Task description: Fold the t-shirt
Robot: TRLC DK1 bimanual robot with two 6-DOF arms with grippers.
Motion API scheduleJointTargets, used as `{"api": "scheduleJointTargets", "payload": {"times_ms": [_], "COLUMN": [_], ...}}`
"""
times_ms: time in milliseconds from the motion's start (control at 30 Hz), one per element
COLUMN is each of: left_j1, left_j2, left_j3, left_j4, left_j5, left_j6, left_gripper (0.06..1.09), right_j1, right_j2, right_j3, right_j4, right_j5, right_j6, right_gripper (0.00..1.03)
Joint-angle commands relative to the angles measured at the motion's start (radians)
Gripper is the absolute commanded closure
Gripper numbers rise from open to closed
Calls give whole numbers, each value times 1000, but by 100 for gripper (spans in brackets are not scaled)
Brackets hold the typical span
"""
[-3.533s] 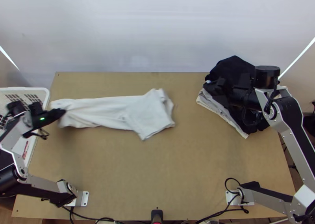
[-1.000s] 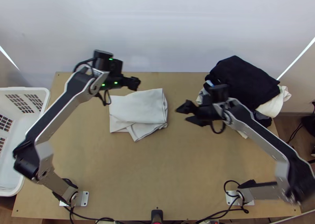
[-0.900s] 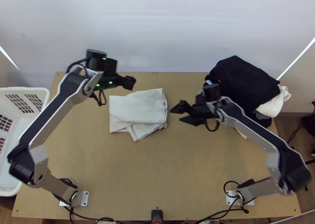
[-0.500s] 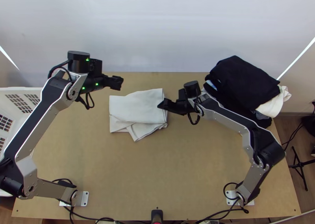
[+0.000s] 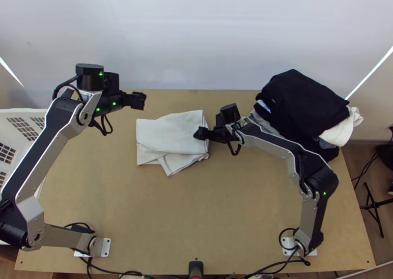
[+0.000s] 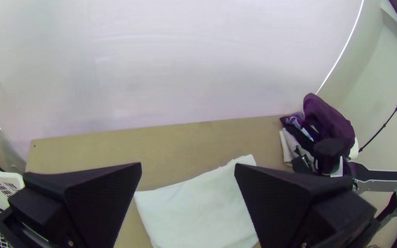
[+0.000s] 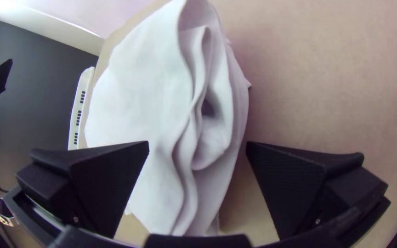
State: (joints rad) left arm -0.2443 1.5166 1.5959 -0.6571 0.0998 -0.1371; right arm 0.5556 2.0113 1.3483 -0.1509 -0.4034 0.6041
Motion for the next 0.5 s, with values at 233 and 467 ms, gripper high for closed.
{"api": "scheduleJointTargets", "payload": {"times_ms": [233, 467], "left_j1": [76, 146], "left_j2": [-7, -39], "left_j3": [-7, -10], "left_j4": [5, -27], "left_j5": [-6, -6], "left_j6": [27, 59], "left_gripper": [10, 10], "right_j1": [69, 129], "right_j2": [127, 221], "right_j3": [112, 298], "right_j4": [4, -22], "right_j5": [14, 14], "right_j6": [28, 82], "right_gripper": [5, 5]}}
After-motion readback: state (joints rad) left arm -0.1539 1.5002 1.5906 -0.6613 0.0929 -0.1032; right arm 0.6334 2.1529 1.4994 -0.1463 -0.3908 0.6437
